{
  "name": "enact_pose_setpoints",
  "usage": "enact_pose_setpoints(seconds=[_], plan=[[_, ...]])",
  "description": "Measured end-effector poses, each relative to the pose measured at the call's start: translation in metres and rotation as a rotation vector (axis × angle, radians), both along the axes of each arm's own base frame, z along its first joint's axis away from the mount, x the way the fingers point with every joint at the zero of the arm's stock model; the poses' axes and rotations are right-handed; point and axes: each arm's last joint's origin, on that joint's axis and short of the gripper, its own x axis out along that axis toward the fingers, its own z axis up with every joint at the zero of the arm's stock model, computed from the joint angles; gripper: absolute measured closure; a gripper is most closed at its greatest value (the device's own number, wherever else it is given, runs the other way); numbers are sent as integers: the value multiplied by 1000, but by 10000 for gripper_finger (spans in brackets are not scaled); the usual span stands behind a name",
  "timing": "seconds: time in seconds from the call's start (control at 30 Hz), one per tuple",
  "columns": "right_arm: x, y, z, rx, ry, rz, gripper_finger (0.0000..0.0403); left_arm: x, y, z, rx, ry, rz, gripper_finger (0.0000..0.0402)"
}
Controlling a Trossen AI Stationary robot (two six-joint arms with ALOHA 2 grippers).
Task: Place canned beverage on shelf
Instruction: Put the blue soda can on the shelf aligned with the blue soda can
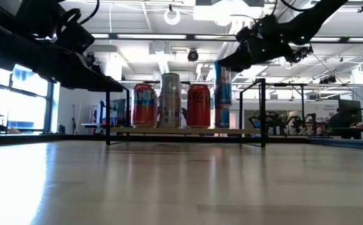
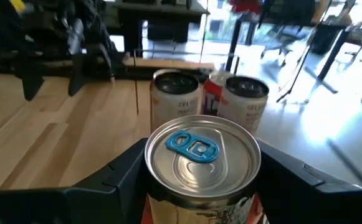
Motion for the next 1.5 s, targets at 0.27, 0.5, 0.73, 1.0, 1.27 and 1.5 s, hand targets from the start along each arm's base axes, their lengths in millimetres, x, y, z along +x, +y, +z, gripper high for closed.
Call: enact_pose_setpoints(seconds=[0.27,0.5,0.73,1.0,1.27,1.5], plan=[[17,-19,-8,50,92,30,176,0,0,1,27,-11,-10,74],[18,-23,-19,71,117,28,176,0,0,1,44,-10,-15,74],[15,-21,-24,103,167,28,176,1,0,2,44,-15,-15,74],[16,-20,-25,101,175,23,176,1,0,2,44,-15,-15,74],[12,-15,-43,73,179,-13,176,1,0,2,49,-15,-16,74],[13,-14,-44,73,170,-21,176,1,0,3,50,-23,-17,74]])
